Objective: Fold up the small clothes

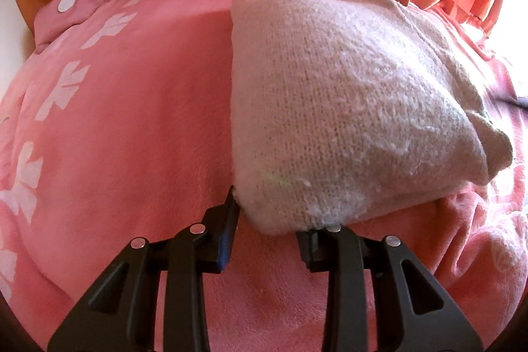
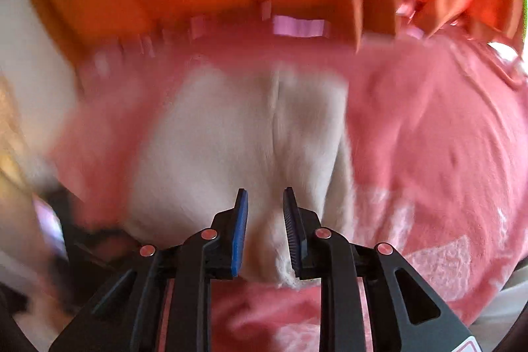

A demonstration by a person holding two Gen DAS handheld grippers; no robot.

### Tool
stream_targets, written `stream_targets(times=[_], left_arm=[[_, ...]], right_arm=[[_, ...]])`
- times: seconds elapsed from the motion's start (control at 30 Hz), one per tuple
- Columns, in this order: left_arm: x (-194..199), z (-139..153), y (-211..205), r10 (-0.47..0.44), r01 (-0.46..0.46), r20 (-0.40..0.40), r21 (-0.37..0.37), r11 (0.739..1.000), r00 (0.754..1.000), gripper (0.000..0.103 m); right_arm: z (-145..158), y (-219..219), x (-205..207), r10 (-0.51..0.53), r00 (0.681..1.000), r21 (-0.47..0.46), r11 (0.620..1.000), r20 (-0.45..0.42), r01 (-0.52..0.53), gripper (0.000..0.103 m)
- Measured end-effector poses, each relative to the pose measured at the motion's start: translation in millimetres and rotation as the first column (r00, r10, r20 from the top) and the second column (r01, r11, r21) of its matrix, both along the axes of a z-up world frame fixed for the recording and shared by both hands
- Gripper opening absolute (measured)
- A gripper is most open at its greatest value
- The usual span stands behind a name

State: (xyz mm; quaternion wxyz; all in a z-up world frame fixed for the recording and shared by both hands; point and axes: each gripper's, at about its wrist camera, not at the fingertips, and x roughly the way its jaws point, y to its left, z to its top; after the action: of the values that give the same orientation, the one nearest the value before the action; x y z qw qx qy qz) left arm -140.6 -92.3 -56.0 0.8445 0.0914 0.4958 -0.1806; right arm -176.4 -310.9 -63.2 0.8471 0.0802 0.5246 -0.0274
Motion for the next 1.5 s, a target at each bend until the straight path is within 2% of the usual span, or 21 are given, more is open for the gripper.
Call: stream_targets(times=[0.03, 0.07, 0.1, 0.17, 0.27, 0.3, 0.4, 0.5, 0.6, 0.73, 0.83, 0.9, 0.97, 1.03, 1.13, 1.23, 1.27, 1.3, 1.33, 1.4, 1.5], left_arm=[[-0.5, -0.2, -0.7, -0.001, 0.001, -0.002, 0.005, 1.000, 1.000, 0.031], [-1.1, -0.2, -1.2, -0.002, 0.002, -0.003, 0.007, 1.000, 1.000, 0.031], [-1.4, 0.2, -1.3, -0.001, 0.001, -0.003, 0.008, 1.000, 1.000, 0.031], [-0.8, -0.2, 1.5, 0.003, -0.003, -0.014, 0.000, 1.000, 1.000, 0.031], [0.7, -1.4, 4.6, 0.017, -0.018, -0.026, -0.017, 1.000, 1.000, 0.032], [0.4, -1.3, 4.8, 0.018, -0.019, -0.025, -0.015, 1.000, 1.000, 0.032], [-2.4, 1.7, 8.3, 0.025, -0.025, -0.041, -0.016, 1.000, 0.999, 0.032], [-8.4, 13.0, 19.1, 0.031, -0.036, -0.074, -0.065, 0.997, 0.997, 0.031], [-17.7, 44.3, 29.9, 0.018, -0.029, -0.063, -0.169, 0.985, 0.998, 0.029], [-6.3, 77.6, 17.6, 0.028, -0.022, 0.021, -0.236, 0.971, 0.999, 0.035], [17.6, 69.5, -2.2, 0.035, -0.027, 0.038, -0.193, 0.981, 0.999, 0.034], [29.2, 51.8, -12.6, 0.037, -0.035, 0.008, -0.153, 0.988, 0.999, 0.035], [31.8, 42.9, -15.4, 0.051, -0.046, 0.036, -0.129, 0.991, 0.998, 0.039], [29.5, 43.1, -17.3, 0.047, -0.040, 0.063, -0.108, 0.993, 0.997, 0.040], [28.2, 41.8, -18.2, 0.050, -0.043, 0.072, -0.099, 0.994, 0.996, 0.041], [26.5, 41.6, -17.3, 0.047, -0.040, 0.074, -0.096, 0.995, 0.996, 0.042], [26.3, 41.5, -16.3, 0.046, -0.039, 0.073, -0.096, 0.995, 0.996, 0.042], [26.7, 41.5, -15.7, 0.045, -0.038, 0.072, -0.097, 0.995, 0.996, 0.042], [26.9, 40.8, -14.7, 0.045, -0.038, 0.069, -0.096, 0.995, 0.997, 0.042], [28.1, 40.3, -13.8, 0.044, -0.038, 0.068, -0.098, 0.995, 0.997, 0.043], [27.3, 39.0, -14.5, 0.048, -0.041, 0.073, -0.094, 0.995, 0.996, 0.045]], right_arm=[[-20.5, 1.4, 7.8, 0.003, 0.999, -0.022, 1.000, -0.034, -0.004, 0.015], [-17.0, 3.5, 7.7, -0.001, 1.000, -0.038, 0.999, -0.018, 0.001, 0.015], [-8.0, 6.3, 7.6, -0.002, 1.000, -0.047, 0.999, -0.022, 0.001, 0.015], [23.4, 11.7, 1.0, 0.000, 0.997, 0.008, 1.000, 0.071, -0.001, 0.018], [46.1, 30.1, 2.4, 0.080, 0.985, 0.086, 0.992, 0.151, -0.094, 0.018], [41.1, 35.9, 6.0, 0.101, 0.985, 0.082, 0.990, 0.142, -0.113, 0.018], [-17.4, 55.6, 25.8, 0.159, 0.987, 0.046, 0.986, -0.023, -0.158, 0.018], [-3.3, 58.9, 16.5, 0.153, 0.988, 0.016, 0.988, 0.016, -0.153, 0.019], [18.8, 54.4, 4.4, 0.152, 0.984, 0.075, 0.984, 0.097, -0.159, 0.019], [-21.0, 51.3, 16.3, 0.144, 0.989, 0.084, 0.986, 0.009, -0.145, 0.019], [8.7, 28.8, -0.9, 0.069, 0.993, 0.149, 0.985, 0.091, -0.082, 0.017], [32.4, 5.2, -14.0, -0.003, 0.985, 0.140, 0.990, 0.174, -0.021, 0.017], [45.4, -31.6, -20.4, -0.117, 0.970, 0.124, 0.988, 0.215, 0.091, 0.021], [40.8, -69.0, -17.6, -0.219, 0.954, 0.134, 0.972, 0.204, 0.194, 0.028], [14.8, -104.2, 7.9, -0.313, 0.938, 0.180, 0.941, 0.147, 0.286, 0.030], [-5.6, -115.9, 32.1, -0.284, 0.955, 0.258, 0.932, 0.086, 0.254, 0.029], [-3.6, -115.6, 37.0, -0.273, 0.958, 0.289, 0.927, 0.088, 0.238, 0.019], [2.8, -112.8, 37.8, -0.261, 0.959, 0.299, 0.929, 0.109, 0.219, 0.014], [18.0, -107.8, 36.3, -0.237, 0.957, 0.290, 0.940, 0.169, 0.181, 0.001], [47.2, -102.9, 27.3, -0.223, 0.935, 0.261, 0.953, 0.274, 0.150, 0.001], [52.5, -114.1, 28.8, -0.242, 0.922, 0.209, 0.961, 0.302, 0.183, 0.001]])
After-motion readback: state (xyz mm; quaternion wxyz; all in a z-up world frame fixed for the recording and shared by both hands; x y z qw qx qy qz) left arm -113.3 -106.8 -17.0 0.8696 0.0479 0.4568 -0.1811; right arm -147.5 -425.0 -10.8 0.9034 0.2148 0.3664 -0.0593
